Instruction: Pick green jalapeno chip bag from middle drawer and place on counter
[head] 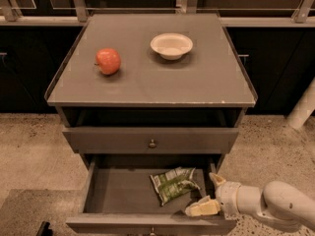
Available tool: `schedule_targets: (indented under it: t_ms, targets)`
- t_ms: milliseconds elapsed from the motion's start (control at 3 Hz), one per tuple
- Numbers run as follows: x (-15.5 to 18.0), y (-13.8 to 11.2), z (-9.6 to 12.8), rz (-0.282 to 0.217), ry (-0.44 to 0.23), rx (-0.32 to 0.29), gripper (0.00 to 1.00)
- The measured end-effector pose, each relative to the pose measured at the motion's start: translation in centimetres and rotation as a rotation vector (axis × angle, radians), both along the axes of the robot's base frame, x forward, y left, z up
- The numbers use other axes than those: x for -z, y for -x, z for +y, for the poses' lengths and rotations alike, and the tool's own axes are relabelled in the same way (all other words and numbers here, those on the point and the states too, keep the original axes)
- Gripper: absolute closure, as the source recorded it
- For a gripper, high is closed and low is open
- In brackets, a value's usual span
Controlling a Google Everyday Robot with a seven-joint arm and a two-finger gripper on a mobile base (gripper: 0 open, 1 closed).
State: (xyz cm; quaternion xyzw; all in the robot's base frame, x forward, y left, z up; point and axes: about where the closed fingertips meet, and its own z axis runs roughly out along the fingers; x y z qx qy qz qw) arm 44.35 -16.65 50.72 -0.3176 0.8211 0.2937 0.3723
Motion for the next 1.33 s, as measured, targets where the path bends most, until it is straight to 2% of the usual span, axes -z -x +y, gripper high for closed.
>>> schedule_targets:
  t_ms: [333, 667, 1333]
  targets:
    - [0.3, 0.1, 0.2, 0.005, -0.006, -0.001, 0.0]
    - [1.2, -0.3, -0.4, 0.004, -0.017, 0.031, 0.0]
    - [3.8, -3.8, 1.3, -0.028, -0.08, 0.045, 0.0]
